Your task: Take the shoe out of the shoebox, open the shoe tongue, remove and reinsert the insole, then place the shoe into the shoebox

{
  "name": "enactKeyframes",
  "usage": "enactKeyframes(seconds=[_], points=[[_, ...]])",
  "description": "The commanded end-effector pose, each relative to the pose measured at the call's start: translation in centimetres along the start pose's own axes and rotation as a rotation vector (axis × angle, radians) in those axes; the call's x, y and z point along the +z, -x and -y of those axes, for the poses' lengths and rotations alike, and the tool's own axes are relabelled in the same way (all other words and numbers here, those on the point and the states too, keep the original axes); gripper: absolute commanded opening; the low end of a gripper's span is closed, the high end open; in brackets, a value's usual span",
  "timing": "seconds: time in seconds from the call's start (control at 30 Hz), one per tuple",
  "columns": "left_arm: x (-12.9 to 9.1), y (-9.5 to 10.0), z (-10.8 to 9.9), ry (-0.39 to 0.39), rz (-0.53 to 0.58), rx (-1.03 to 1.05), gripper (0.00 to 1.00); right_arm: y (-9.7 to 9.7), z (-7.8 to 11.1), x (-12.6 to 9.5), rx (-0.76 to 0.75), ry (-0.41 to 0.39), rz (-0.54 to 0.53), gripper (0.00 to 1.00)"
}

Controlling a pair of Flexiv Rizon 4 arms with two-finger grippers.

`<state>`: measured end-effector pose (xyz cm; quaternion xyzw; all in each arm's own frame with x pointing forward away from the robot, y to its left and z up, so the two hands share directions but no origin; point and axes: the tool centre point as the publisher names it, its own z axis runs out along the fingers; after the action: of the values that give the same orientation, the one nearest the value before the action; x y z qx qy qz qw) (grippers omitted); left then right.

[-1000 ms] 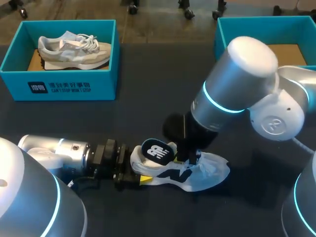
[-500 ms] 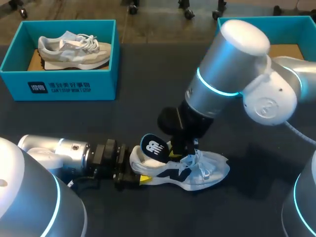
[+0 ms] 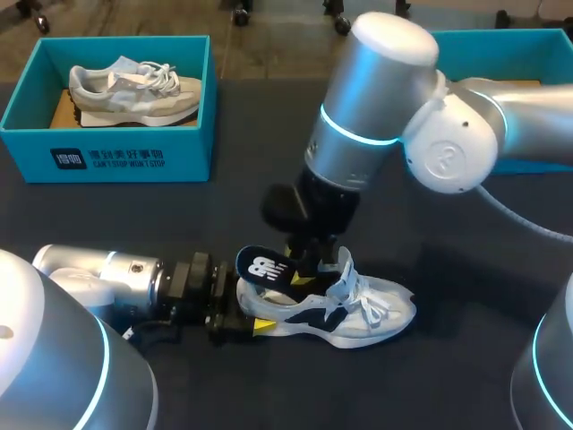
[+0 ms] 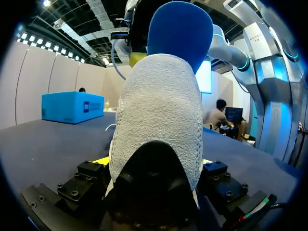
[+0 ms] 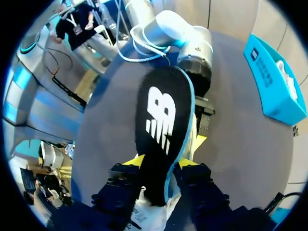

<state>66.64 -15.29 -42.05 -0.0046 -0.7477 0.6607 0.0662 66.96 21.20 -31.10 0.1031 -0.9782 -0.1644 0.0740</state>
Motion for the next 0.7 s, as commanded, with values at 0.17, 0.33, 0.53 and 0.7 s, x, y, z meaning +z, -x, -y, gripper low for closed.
enactKeyframes(seconds=[0.17,0.33,0.53,0.7], points=[[0.1,0.0,-0.2,-0.001,0.002,0.0,0.0,-0.4,-0.7,-1.9,-0.018,0.006,-0.015,0.44],[0.1,0.0,-0.2,-0.001,0.002,0.0,0.0,0.2,-0.6,-2.7,-0.036,0.035,-0.064,0.46],[0.1,0.0,-0.2,-0.001,0.002,0.0,0.0,1.0,0.4,-2.3,-0.011,0.065,-0.087,0.49],[0.1,0.0,-0.2,-0.001,0.002,0.0,0.0,1.2,1.0,-2.1,0.017,0.112,-0.09,0.44]])
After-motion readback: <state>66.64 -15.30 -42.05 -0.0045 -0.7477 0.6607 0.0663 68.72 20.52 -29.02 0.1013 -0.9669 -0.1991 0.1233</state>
